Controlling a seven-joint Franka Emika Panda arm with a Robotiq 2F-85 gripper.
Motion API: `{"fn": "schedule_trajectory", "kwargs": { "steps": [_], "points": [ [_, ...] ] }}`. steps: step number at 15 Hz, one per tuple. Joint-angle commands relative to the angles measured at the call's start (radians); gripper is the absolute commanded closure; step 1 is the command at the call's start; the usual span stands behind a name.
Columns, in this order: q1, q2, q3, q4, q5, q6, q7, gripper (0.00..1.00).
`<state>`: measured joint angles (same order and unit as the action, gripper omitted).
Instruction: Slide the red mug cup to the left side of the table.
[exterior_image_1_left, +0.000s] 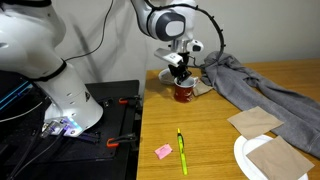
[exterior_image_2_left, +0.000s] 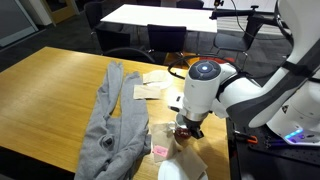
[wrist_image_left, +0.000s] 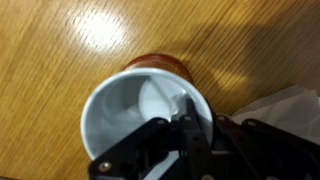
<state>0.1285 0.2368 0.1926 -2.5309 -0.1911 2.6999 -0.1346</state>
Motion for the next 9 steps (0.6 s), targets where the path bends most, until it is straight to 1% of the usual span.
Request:
{"fn": "schedule_trajectory", "kwargs": {
  "steps": [1, 5, 6, 8, 9],
  "points": [
    [0.008, -0.007, 0.004, 0.013, 0.025, -0.026, -0.033, 0.98],
    [0.008, 0.001, 0.005, 0.010, 0.024, -0.018, -0.036, 0.98],
    [0.011, -0.002, 0.003, 0.009, 0.017, -0.018, -0.029, 0.71],
    [0.018, -0.010, -0.002, 0.004, 0.006, -0.016, -0.018, 0.59],
    [0.019, -0.013, -0.001, 0.004, 0.007, -0.018, -0.019, 0.51]
  ]
}}
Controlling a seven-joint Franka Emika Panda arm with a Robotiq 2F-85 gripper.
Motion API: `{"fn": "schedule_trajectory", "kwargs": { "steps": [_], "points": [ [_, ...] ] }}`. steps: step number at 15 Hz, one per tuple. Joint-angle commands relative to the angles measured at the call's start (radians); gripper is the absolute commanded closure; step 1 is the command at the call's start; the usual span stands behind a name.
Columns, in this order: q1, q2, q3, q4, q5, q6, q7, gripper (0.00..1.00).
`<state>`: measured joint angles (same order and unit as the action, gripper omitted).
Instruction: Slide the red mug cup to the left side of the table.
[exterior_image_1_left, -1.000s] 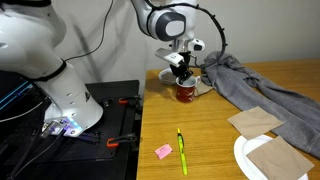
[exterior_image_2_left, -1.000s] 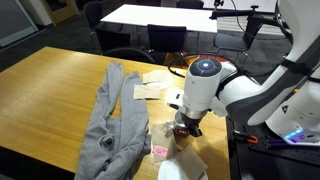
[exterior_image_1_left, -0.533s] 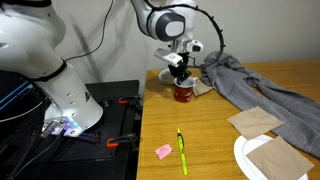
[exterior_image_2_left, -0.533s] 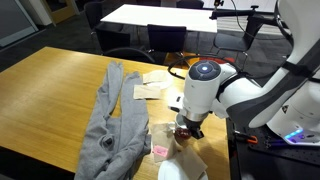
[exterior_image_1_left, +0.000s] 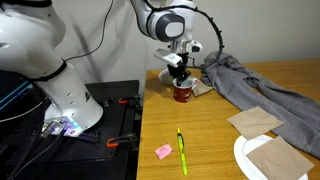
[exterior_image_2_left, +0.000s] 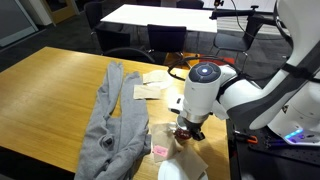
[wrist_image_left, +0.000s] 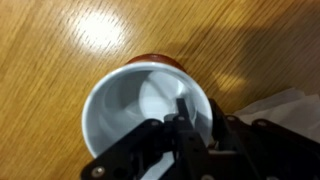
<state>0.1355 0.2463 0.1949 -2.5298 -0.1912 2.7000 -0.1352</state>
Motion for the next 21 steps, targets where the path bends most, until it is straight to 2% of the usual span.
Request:
{"fn": "schedule_trajectory", "kwargs": {
  "steps": [1, 6, 7, 14, 21],
  "points": [
    [0.014, -0.029, -0.003, 0.001, 0.008, -0.022, -0.017, 0.44],
    [0.020, -0.098, -0.006, -0.023, 0.006, -0.056, -0.001, 0.05],
    [0.019, -0.114, -0.003, -0.027, 0.011, -0.068, -0.003, 0.01],
    [0.012, -0.297, -0.006, -0.071, 0.076, -0.160, -0.007, 0.00],
    [-0.014, -0.455, -0.047, -0.053, 0.067, -0.325, 0.198, 0.00]
  ]
}}
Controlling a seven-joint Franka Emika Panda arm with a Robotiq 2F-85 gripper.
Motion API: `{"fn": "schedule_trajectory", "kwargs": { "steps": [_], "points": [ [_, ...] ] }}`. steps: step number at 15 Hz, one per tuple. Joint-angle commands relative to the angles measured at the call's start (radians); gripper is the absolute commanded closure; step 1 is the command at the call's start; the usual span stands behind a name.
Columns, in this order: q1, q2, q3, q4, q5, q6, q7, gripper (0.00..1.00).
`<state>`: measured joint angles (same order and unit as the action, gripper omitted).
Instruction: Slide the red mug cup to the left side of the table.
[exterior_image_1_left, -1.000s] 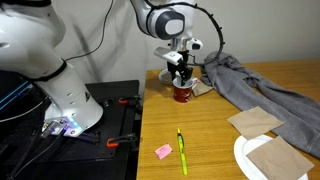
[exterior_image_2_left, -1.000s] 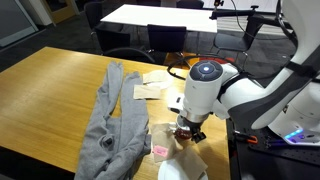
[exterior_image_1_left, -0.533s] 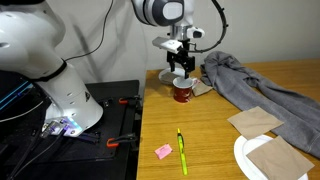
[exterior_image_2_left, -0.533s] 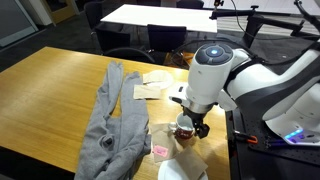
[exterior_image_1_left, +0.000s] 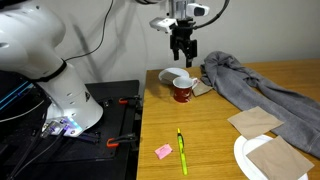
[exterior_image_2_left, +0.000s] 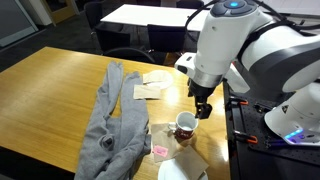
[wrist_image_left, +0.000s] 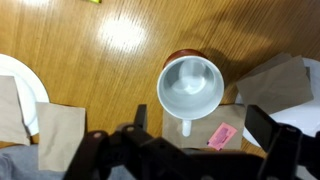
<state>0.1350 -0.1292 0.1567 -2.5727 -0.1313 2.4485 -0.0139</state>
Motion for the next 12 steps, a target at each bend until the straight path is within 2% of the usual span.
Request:
{"fn": "schedule_trajectory", "kwargs": {
  "steps": [1, 6, 12],
  "points": [
    [-0.018, -0.099, -0.012, -0.009, 0.012, -0.093, 0.098, 0.00],
    [-0.038, -0.217, -0.043, -0.029, 0.061, -0.188, 0.145, 0.00],
    [-0.067, -0.313, -0.069, -0.043, 0.082, -0.236, 0.147, 0.00]
  ]
}}
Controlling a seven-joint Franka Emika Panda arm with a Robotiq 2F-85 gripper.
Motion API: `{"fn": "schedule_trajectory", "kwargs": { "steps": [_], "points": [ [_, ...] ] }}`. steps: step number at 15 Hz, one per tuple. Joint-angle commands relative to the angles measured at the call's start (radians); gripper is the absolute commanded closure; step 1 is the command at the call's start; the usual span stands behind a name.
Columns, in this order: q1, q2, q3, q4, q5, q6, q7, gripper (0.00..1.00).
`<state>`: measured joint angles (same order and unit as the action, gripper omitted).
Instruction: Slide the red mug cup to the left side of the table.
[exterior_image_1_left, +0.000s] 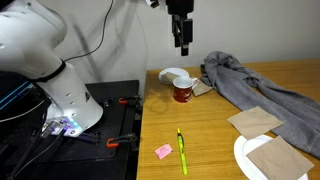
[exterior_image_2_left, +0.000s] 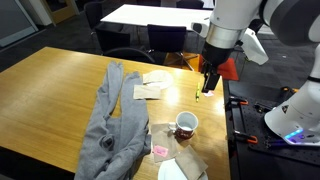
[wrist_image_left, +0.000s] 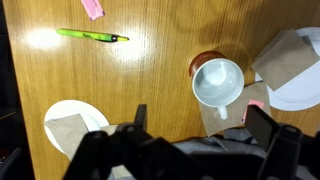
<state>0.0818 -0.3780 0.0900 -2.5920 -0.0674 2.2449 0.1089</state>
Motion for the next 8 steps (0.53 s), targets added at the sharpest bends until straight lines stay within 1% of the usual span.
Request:
{"fn": "schedule_trajectory", "kwargs": {
  "steps": [1, 5, 6, 8],
  "points": [
    [-0.017, -0.074, -0.005, -0.026, 0.019, -0.033, 0.022, 0.00],
    [-0.024, -0.101, -0.014, -0.048, 0.022, -0.011, 0.002, 0.00],
    [-0.025, -0.065, -0.006, -0.022, 0.007, -0.011, -0.002, 0.00],
    [-0.026, -0.073, -0.006, -0.028, 0.008, -0.011, -0.002, 0.00]
  ]
}}
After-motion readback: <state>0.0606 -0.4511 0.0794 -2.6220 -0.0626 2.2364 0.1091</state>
